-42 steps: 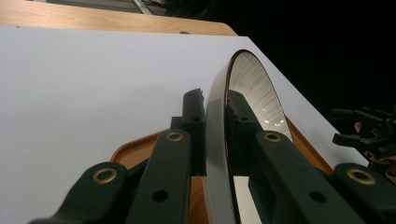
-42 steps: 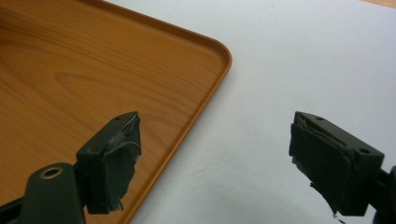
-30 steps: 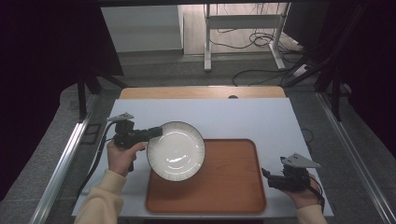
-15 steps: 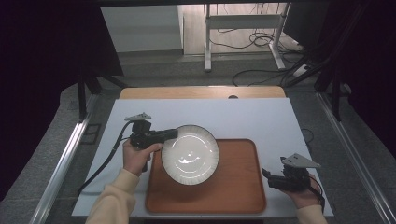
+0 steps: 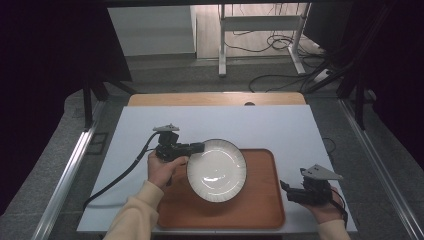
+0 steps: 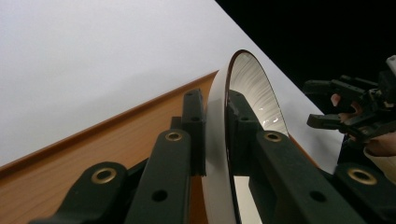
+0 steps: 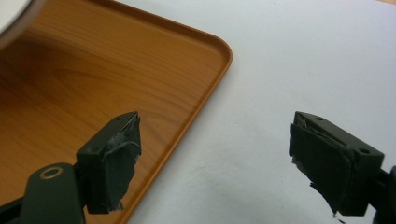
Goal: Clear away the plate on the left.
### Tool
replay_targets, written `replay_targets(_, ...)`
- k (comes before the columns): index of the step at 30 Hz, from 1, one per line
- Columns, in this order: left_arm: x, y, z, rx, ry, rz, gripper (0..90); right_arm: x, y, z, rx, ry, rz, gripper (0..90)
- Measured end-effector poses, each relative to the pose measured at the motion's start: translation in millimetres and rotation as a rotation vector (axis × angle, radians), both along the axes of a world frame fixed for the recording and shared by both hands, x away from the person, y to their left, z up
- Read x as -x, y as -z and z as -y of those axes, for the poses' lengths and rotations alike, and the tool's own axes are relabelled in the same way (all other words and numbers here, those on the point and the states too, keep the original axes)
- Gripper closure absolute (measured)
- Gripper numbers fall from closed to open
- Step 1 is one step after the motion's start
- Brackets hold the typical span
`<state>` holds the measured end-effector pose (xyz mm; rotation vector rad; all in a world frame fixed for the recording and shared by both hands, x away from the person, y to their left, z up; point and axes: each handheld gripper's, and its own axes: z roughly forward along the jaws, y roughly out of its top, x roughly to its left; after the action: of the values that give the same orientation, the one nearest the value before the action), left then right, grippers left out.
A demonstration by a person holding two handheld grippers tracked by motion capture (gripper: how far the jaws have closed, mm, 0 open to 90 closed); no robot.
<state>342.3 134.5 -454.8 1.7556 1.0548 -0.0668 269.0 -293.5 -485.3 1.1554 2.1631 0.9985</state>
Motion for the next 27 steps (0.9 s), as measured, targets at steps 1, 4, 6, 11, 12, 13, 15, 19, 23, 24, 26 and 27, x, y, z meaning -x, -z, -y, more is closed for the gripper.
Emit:
replay_targets(1, -0.8, 2.1, 1.6, 0.000, 0.003, -0.006, 80.9, 0.0, 0.1, -0.1, 0.000, 0.000, 0.000, 17.2)
replay_targets(4, -2.6, 10.1, 7.8, 0.005, 0.013, -0.028, 80.9, 0.0, 0.3, -0.4, 0.001, -0.001, -0.001, 17.2)
replay_targets(6, -3.6, 16.0, 12.6, 0.000, 0.028, -0.044, 80.9, -0.1, 0.3, -0.3, 0.001, -0.001, -0.002, 17.2)
replay_targets(11, -6.6, 28.6, 19.9, -0.024, 0.037, -0.068, 80.7, 0.1, 0.4, 0.0, 0.001, -0.001, -0.001, 17.2)
replay_targets(12, -7.2, 30.8, 20.9, -0.032, 0.037, -0.070, 80.7, 0.1, 0.5, 0.0, 0.001, -0.001, -0.002, 17.2)
replay_targets(13, -7.7, 33.1, 21.9, -0.041, 0.039, -0.075, 80.7, 0.0, 0.5, 0.1, 0.002, -0.001, -0.001, 17.2)
replay_targets(15, -9.7, 38.2, 22.7, -0.037, 0.043, -0.089, 81.1, -0.1, 0.7, 0.0, 0.002, -0.001, -0.002, 17.2)
replay_targets(19, -14.2, 43.9, 24.1, -0.042, 0.049, -0.091, 81.7, 0.2, 1.0, 0.2, 0.006, -0.003, -0.003, 17.2)
replay_targets(23, -16.7, 50.6, 23.5, -0.119, 0.041, -0.085, 83.8, 0.3, 1.3, 0.9, 0.006, 0.000, -0.002, 17.2)
replay_targets(24, -17.6, 52.8, 22.5, -0.128, 0.042, -0.094, 84.1, 0.3, 1.3, 1.2, 0.007, 0.000, -0.003, 17.2)
replay_targets(26, -18.7, 55.6, 21.4, -0.136, 0.043, -0.102, 84.3, 0.1, 1.5, 1.3, 0.008, 0.001, -0.005, 17.2)
replay_targets(27, -18.7, 55.6, 21.4, -0.136, 0.043, -0.102, 84.4, 0.1, 1.6, 1.3, 0.009, 0.000, -0.005, 17.2)
